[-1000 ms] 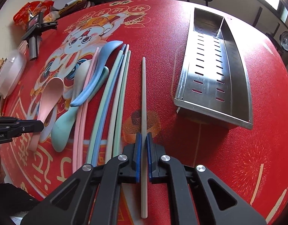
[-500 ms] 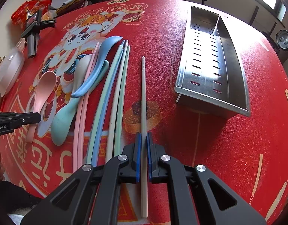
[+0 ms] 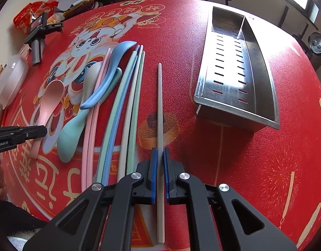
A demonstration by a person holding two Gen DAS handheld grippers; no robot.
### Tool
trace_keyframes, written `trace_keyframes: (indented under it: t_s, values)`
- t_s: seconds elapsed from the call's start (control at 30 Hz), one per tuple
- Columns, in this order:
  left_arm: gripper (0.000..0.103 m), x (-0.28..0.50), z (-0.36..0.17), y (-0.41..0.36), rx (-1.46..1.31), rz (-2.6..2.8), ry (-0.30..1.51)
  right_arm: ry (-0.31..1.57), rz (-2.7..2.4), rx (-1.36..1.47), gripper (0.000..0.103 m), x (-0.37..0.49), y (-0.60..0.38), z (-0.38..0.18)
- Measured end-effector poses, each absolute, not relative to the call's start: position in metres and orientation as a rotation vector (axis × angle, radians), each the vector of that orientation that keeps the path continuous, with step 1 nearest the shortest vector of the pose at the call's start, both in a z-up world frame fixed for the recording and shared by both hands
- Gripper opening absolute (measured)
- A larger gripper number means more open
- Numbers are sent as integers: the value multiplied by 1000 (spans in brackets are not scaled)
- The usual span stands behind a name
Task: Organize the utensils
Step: 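Lift the pink spoon with the left tool and carry it to the steel tray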
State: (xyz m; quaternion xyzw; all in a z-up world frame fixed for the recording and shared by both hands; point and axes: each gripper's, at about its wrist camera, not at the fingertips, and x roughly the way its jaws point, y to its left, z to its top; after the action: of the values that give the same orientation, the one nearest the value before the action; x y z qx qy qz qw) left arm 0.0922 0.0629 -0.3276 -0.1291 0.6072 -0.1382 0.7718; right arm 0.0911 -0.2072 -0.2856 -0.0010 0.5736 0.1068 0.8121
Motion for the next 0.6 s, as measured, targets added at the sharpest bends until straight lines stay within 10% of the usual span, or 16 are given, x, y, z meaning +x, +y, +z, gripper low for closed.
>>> trace_keyframes:
  t_s: [0.6]
  values:
    - [11,82,-309,67,-270,-277,1277,1179,281,84,6,73,-215,-264]
